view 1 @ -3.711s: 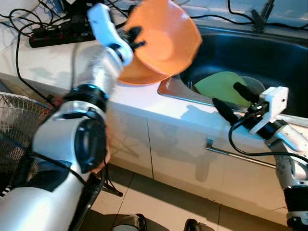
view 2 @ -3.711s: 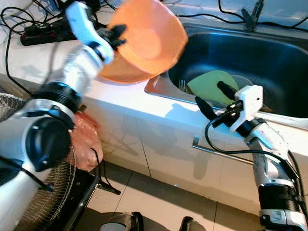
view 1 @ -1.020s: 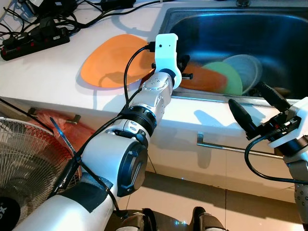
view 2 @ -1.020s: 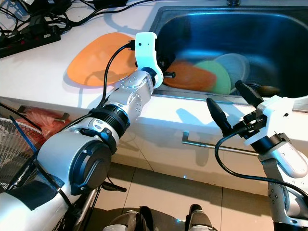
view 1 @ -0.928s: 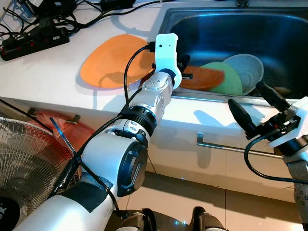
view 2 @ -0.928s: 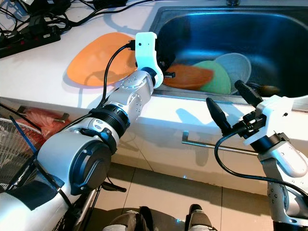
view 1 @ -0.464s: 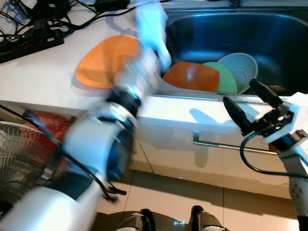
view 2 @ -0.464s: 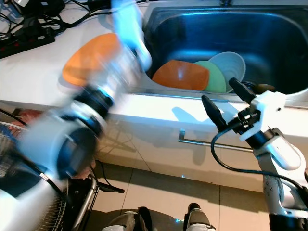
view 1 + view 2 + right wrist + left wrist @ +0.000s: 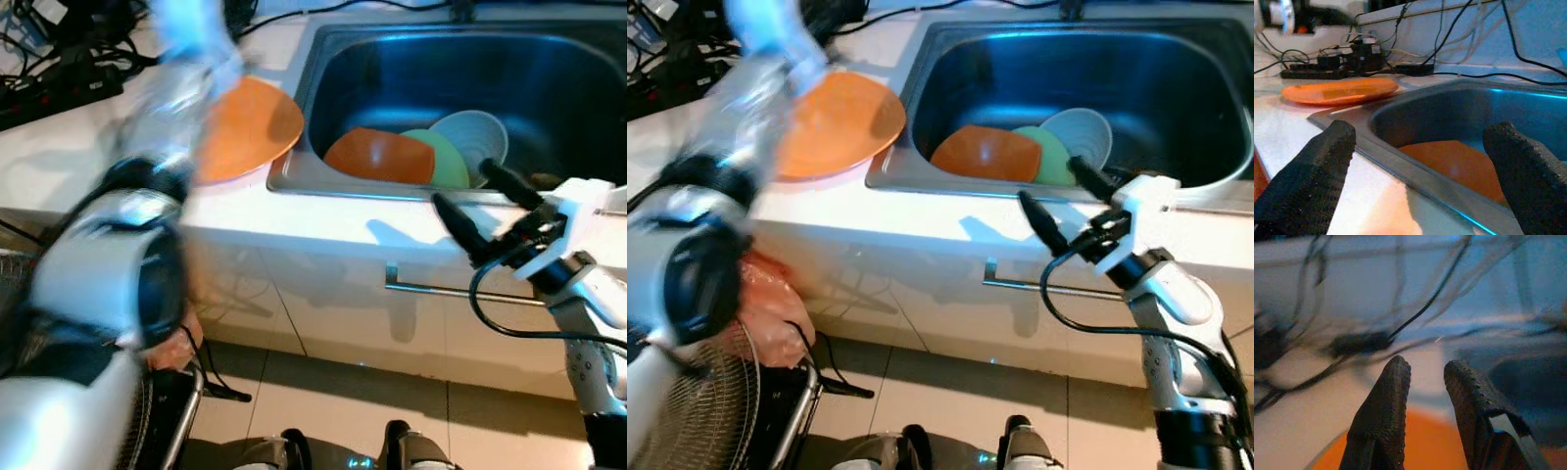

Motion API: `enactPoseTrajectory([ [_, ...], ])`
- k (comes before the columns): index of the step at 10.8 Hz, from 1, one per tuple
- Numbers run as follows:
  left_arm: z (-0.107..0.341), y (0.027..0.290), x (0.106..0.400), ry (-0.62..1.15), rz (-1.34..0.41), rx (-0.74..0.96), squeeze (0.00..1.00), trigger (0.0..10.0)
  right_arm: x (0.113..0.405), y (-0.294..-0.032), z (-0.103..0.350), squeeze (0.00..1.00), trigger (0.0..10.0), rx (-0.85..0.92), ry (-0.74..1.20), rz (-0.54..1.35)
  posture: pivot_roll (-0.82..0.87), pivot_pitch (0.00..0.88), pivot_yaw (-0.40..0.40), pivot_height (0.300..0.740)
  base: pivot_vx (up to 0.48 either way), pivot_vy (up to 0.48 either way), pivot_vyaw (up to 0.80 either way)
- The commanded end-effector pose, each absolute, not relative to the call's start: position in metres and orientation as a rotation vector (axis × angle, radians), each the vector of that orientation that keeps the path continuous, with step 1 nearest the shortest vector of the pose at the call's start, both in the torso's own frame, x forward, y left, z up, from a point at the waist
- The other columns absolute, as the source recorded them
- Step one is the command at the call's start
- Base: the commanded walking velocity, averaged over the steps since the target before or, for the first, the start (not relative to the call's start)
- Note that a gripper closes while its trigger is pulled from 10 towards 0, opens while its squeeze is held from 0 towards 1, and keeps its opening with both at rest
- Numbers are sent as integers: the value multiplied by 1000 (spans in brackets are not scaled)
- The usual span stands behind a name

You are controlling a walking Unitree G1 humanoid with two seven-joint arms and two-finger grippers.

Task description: Kitchen organization

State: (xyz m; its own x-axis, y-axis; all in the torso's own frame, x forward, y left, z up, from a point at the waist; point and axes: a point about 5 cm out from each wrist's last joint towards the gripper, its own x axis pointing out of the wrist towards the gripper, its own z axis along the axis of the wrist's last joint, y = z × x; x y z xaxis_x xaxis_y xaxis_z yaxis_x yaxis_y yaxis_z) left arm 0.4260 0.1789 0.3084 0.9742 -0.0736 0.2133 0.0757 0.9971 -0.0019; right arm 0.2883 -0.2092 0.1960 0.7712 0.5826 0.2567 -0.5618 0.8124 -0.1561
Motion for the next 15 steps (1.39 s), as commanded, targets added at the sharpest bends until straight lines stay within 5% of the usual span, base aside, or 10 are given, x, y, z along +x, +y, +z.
enactPoseTrajectory([
  [1, 307, 193, 424, -202, -53, -13, 0, 10000, 292, -202, 177, 0, 10000, -49, -212, 651, -40, 122, 135, 740, 0, 0, 0],
  [4, 280, 231, 414, -144, 24, -38, 0, 10000, 293, -192, 178, 0, 10000, -33, -217, 736, -17, 105, 116, 740, 0, 0, 0],
  [12, 227, 233, 393, 30, -38, -301, 0, 10000, 299, -187, 180, 0, 10000, 10, -243, 760, 21, 146, 105, 740, 0, 0, 0],
  [14, 226, 229, 392, 30, -45, -331, 1000, 10000, 300, -186, 181, 0, 10000, 9, -243, 762, 18, 152, 104, 740, 0, 0, 0],
  [15, 226, 231, 391, 43, -15, -350, 1000, 10000, 300, -187, 180, 0, 10000, 8, -240, 760, 23, 154, 104, 740, 0, 0, 0],
])
